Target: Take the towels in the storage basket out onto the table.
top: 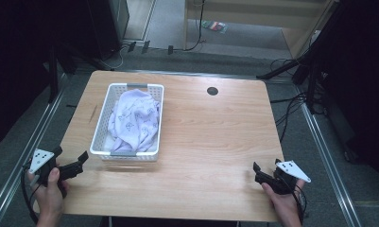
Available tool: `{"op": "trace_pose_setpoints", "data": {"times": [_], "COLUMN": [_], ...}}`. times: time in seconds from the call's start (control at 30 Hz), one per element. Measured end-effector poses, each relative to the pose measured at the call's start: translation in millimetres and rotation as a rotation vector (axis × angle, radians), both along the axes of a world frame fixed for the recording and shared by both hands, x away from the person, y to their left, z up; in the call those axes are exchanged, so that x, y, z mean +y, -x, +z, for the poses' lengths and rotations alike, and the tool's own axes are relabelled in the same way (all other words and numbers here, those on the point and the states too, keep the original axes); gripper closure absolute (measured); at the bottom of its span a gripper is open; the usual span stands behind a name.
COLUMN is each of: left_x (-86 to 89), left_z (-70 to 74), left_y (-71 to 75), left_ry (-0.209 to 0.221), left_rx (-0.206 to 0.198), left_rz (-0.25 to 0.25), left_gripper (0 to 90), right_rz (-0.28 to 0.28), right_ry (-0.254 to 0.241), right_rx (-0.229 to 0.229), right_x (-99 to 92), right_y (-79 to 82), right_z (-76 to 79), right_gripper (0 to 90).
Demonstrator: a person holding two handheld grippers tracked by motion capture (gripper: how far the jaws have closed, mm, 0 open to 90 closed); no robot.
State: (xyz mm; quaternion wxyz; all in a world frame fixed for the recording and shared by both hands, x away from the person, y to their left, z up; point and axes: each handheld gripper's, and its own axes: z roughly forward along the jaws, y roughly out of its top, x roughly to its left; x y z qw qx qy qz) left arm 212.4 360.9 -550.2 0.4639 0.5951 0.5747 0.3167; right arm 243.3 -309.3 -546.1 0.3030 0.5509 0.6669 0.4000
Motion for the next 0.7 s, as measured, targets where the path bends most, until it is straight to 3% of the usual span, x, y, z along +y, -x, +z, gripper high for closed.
{"op": "trace_pose_setpoints", "data": {"times": [0.17,0.3,0.47,0.7], "left_x": [3.4,6.1,7.6,-3.7], "left_z": [2.7,6.7,18.1,42.8], "left_y": [4.0,9.8,16.4,23.2], "left_ry": [-0.006,-0.004,0.042,-0.029], "left_rx": [0.021,0.018,0.004,-0.021], "left_rz": [-0.007,0.001,-0.064,-0.098], "left_gripper": [0.7,7.7,0.0,0.0], "right_rz": [-0.002,-0.005,-0.004,-0.007], "right_ry": [0.0,0.002,0.003,0.002], "right_rx": [0.008,0.011,0.015,0.02], "right_x": [-0.6,-0.2,-0.5,-0.5], "right_y": [-0.1,-0.1,-0.5,-1.1], "right_z": [-0.1,-0.2,-0.3,-0.3], "right_gripper": [13.1,13.1,13.1,13.1]}}
